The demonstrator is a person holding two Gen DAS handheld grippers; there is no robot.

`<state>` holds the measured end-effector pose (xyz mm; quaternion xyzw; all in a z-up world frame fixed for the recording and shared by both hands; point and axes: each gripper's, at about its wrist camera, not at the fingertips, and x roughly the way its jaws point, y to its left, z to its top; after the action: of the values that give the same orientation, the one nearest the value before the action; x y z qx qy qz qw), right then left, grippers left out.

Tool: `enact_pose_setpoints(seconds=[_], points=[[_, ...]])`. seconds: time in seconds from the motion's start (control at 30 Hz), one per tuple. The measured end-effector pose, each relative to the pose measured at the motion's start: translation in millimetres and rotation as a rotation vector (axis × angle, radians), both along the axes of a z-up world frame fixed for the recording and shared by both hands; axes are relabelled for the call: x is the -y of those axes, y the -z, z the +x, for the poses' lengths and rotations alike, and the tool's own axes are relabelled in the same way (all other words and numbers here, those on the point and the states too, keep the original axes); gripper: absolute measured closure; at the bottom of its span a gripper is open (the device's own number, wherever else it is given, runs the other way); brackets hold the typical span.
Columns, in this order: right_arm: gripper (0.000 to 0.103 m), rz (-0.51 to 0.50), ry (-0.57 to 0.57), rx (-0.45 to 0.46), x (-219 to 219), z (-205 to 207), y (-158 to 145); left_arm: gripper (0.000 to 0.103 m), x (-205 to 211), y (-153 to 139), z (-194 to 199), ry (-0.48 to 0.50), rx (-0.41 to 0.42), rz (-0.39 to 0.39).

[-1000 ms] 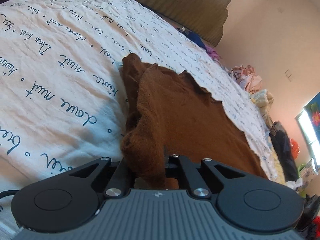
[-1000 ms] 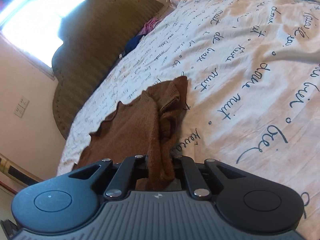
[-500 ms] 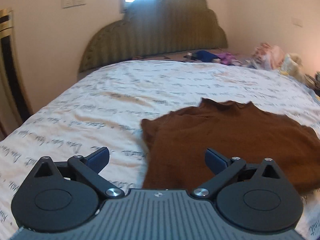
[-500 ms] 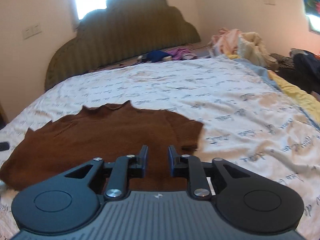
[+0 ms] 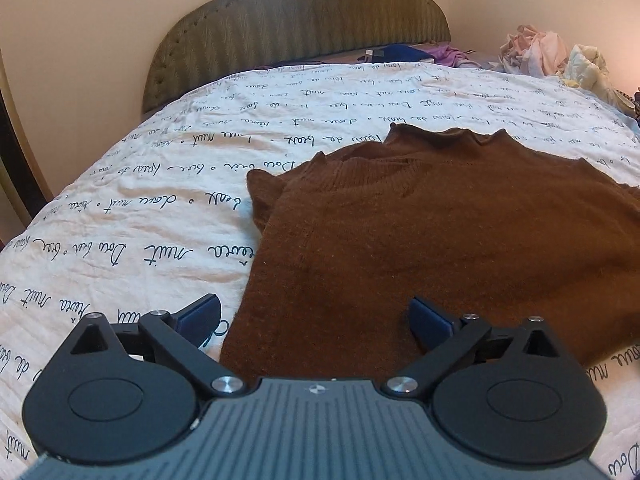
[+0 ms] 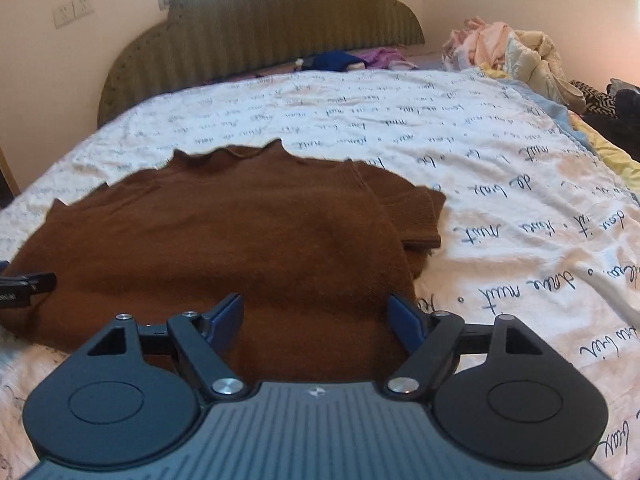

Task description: Fold small clothes

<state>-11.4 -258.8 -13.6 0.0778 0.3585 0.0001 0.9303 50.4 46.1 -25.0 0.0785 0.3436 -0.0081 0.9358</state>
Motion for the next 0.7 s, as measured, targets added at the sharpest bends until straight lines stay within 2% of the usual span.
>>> enact_pose_setpoints(seconds=[0.07, 0.2, 0.33, 0.43, 0.47, 0.5, 0.7], points=[[0.024, 0.002, 0.008, -0.013, 2, 0, 5, 0.003, 0, 0, 0, -0.004, 0.000, -0.002], [0.024, -0.011, -0.003, 0.053, 6, -14, -8, 0.003, -1, 0, 1, -0.006, -0.004, -0.003], [0.021, -0.184, 0.019, 0.125, 3, -29, -29, 0.002, -1, 0, 0, -0.005, -0.004, -0.003], [0.021, -0.321, 0.026, 0.227, 1, -46, -45, 0.002, -1, 1, 1, -0.008, -0.006, -0.004], [0.021, -0.337, 0.023, 0.265, 3, -52, -50, 0.002, -1, 1, 1, -0.008, -0.007, -0.004], [0.021, -0.321, 0.010, 0.301, 6, -58, -56, 0.002, -1, 1, 1, -0.009, -0.007, -0.004], [0.021, -0.024, -0.002, 0.398, 42, -71, -76, 0.002, -1, -1, -1, -0.007, 0.001, -0.005]])
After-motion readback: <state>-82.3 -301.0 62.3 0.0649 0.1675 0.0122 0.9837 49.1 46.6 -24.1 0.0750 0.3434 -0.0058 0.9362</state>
